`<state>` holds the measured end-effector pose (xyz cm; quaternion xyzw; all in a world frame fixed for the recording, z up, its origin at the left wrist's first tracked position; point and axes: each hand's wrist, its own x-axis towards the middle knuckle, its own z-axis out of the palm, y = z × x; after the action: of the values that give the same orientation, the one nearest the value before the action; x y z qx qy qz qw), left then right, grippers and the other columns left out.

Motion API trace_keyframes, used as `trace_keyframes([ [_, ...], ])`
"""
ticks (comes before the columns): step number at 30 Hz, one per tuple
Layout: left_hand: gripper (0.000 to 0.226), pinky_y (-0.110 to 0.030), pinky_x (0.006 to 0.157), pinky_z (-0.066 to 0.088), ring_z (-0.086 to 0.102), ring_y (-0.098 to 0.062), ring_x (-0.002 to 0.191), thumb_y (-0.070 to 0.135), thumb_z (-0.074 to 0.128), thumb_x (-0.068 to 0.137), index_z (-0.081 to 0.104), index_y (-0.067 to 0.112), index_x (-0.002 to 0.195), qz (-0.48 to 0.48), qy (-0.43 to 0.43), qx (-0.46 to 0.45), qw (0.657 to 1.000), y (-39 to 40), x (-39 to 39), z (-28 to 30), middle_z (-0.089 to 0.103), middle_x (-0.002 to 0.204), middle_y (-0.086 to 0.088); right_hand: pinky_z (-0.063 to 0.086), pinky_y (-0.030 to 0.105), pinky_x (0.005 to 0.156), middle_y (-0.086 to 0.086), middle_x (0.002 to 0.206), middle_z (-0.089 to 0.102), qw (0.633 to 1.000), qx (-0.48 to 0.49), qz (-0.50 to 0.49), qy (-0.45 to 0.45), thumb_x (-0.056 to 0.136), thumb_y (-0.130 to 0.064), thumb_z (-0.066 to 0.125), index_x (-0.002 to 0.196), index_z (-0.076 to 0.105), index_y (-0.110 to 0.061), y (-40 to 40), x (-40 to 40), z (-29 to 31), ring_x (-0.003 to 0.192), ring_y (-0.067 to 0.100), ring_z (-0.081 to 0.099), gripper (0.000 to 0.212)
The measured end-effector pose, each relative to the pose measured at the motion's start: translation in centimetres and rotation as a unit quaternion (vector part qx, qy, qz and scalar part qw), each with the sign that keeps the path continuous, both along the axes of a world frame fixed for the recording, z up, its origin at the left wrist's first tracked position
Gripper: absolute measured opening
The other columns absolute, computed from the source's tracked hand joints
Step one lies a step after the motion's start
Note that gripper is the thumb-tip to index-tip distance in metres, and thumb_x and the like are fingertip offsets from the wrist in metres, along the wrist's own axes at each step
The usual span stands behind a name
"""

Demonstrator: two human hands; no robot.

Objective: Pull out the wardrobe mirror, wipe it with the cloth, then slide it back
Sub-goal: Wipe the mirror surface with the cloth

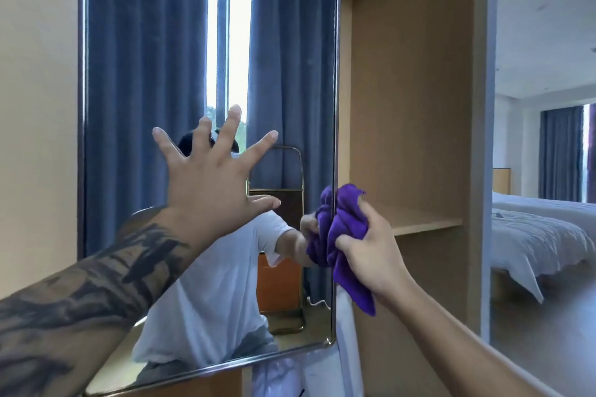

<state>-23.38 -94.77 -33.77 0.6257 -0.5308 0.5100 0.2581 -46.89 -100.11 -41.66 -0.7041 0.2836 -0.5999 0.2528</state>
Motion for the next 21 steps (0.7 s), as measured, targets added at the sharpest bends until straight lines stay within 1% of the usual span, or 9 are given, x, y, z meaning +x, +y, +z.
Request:
trace_keyframes([
  [3, 0.109, -0.087, 0.108, 0.010, 0.015, -0.040, 0.155, 0.109, 0.023, 0.065, 0.003, 0.061, 0.160, 0.007, -0.006, 0.004, 1.000, -0.2, 0.2, 0.0, 0.001, 0.178, -0.005, 0.055, 0.019, 0.069, -0.003, 0.090, 0.078, 0.999, 0.032, 0.007, -0.014, 0.076, 0.021, 0.050, 0.107, 0.069, -0.023, -0.3, -0.2, -1.8, 0.078, 0.016, 0.073, 0.057],
  [5, 0.112, -0.087, 0.108, 0.009, 0.017, -0.041, 0.155, 0.109, 0.019, 0.062, 0.002, 0.061, 0.161, 0.003, -0.008, -0.002, 1.000, -0.2, 0.4, -0.1, 0.003, 0.178, -0.005, 0.052, 0.014, 0.065, -0.004, 0.087, 0.078, 0.999, 0.028, 0.020, -0.027, 0.077, 0.021, 0.049, 0.105, 0.070, -0.023, -0.4, 0.0, 0.2, 0.074, 0.009, 0.073, 0.056],
  [8, 0.112, -0.086, 0.106, 0.010, 0.021, -0.042, 0.154, 0.106, 0.028, 0.061, 0.011, 0.060, 0.162, 0.003, -0.011, -0.001, 1.000, 0.0, 0.2, -0.2, 0.010, 0.178, -0.007, 0.054, 0.017, 0.063, 0.004, 0.088, 0.076, 0.999, -0.023, 0.007, -0.040, 0.077, 0.019, 0.048, 0.106, 0.070, -0.021, -0.7, 0.6, 6.1, 0.072, 0.010, 0.072, 0.053],
  [10, 0.112, -0.087, 0.106, 0.012, 0.021, -0.041, 0.153, 0.106, 0.035, 0.062, 0.015, 0.059, 0.162, 0.004, -0.011, -0.003, 1.000, 0.0, 0.0, -0.2, 0.012, 0.177, -0.006, 0.058, 0.025, 0.069, 0.009, 0.091, 0.076, 0.997, -0.056, 0.007, -0.057, 0.076, 0.019, 0.047, 0.107, 0.069, -0.012, -1.1, 0.9, 11.0, 0.077, 0.017, 0.073, 0.049],
  [12, 0.112, -0.087, 0.107, 0.012, 0.019, -0.041, 0.153, 0.107, 0.035, 0.063, 0.013, 0.059, 0.162, 0.009, -0.014, -0.005, 1.000, -0.1, 0.0, -0.2, 0.010, 0.177, -0.006, 0.058, 0.029, 0.078, 0.005, 0.087, 0.076, 0.994, -0.085, -0.009, -0.061, 0.075, 0.017, 0.048, 0.106, 0.069, -0.009, -1.4, 1.1, 14.4, 0.078, 0.020, 0.072, 0.045],
  [13, 0.113, -0.087, 0.107, 0.013, 0.019, -0.041, 0.153, 0.108, 0.032, 0.063, 0.011, 0.059, 0.162, 0.010, -0.015, -0.008, 1.000, -0.1, 0.1, -0.2, 0.010, 0.178, -0.006, 0.057, 0.025, 0.075, -0.003, 0.081, 0.075, 0.993, -0.096, -0.016, -0.060, 0.075, 0.016, 0.049, 0.104, 0.069, -0.011, -1.6, 1.2, 14.9, 0.074, 0.015, 0.070, 0.044],
  [15, 0.112, -0.086, 0.108, 0.012, 0.019, -0.041, 0.153, 0.108, 0.024, 0.063, 0.008, 0.059, 0.162, 0.006, -0.016, -0.010, 1.000, -0.2, 0.3, -0.2, 0.008, 0.178, -0.006, 0.056, 0.022, 0.072, -0.011, 0.079, 0.073, 0.993, -0.100, -0.038, -0.057, 0.075, 0.013, 0.050, 0.101, 0.069, -0.019, -1.6, 1.4, 13.7, 0.072, 0.009, 0.069, 0.046],
  [18, 0.112, -0.086, 0.108, 0.010, 0.015, -0.040, 0.154, 0.109, 0.022, 0.063, 0.006, 0.059, 0.162, 0.001, -0.010, -0.003, 1.000, -0.2, 0.4, -0.3, 0.004, 0.178, -0.005, 0.055, 0.019, 0.067, -0.005, 0.089, 0.076, 0.996, -0.071, -0.021, -0.054, 0.077, 0.013, 0.049, 0.105, 0.069, -0.028, -1.4, 1.3, 7.7, 0.077, 0.010, 0.073, 0.054],
  [21, 0.112, -0.087, 0.109, 0.007, 0.009, -0.039, 0.155, 0.109, 0.027, 0.063, 0.001, 0.060, 0.161, 0.004, -0.005, 0.005, 1.000, -0.3, 0.3, -0.3, -0.002, 0.178, -0.004, 0.052, 0.014, 0.073, -0.005, 0.097, 0.075, 0.999, -0.035, -0.009, -0.011, 0.081, 0.015, 0.049, 0.113, 0.064, -0.032, -1.0, 0.9, 0.9, 0.087, 0.009, 0.073, 0.059],
])
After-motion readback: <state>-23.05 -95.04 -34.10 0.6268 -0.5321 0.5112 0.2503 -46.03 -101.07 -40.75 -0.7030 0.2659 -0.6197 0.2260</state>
